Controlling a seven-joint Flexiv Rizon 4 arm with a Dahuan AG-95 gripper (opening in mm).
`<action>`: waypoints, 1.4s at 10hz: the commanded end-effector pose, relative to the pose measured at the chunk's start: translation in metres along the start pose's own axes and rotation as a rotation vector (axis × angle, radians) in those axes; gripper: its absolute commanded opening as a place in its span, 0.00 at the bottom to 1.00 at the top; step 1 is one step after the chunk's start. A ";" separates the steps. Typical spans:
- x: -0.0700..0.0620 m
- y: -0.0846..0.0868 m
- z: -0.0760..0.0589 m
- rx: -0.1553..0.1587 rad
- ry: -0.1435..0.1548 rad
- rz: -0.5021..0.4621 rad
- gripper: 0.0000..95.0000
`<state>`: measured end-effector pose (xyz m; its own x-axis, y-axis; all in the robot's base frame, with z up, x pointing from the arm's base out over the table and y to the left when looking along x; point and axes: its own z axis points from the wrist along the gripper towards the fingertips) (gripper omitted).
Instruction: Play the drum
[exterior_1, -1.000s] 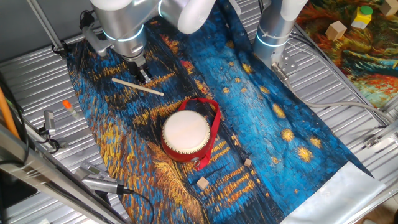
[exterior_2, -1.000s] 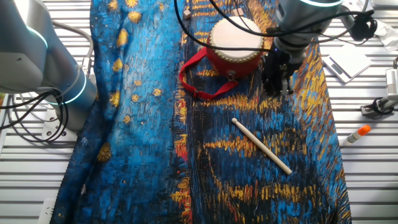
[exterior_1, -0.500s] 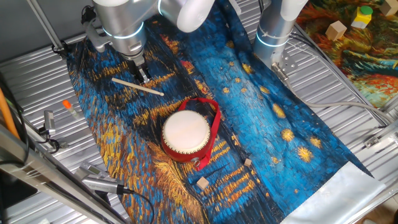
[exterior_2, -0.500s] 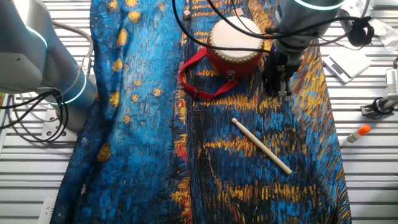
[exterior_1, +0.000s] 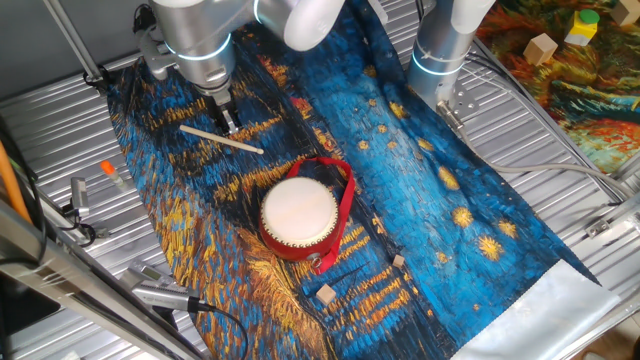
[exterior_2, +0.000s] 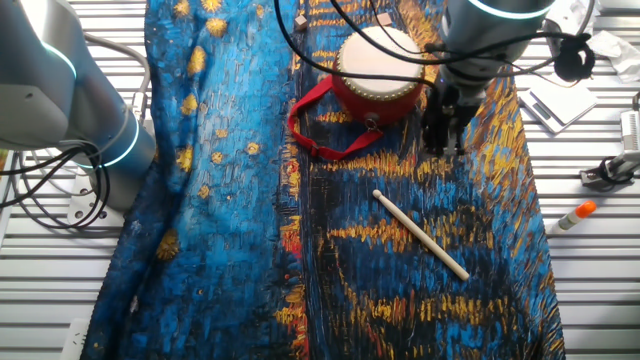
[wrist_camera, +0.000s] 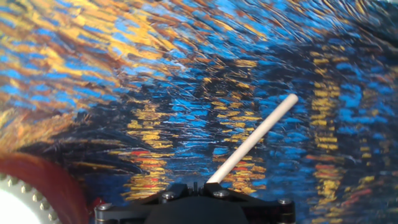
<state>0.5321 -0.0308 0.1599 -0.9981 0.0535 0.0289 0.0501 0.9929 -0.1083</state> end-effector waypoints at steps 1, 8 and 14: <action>0.000 0.000 0.000 -0.004 0.013 0.032 0.00; 0.014 -0.020 -0.013 -0.038 0.068 -0.096 0.00; 0.013 -0.081 0.026 -0.018 0.042 -0.147 0.00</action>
<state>0.5131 -0.1111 0.1430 -0.9922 -0.0879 0.0883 -0.0951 0.9921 -0.0812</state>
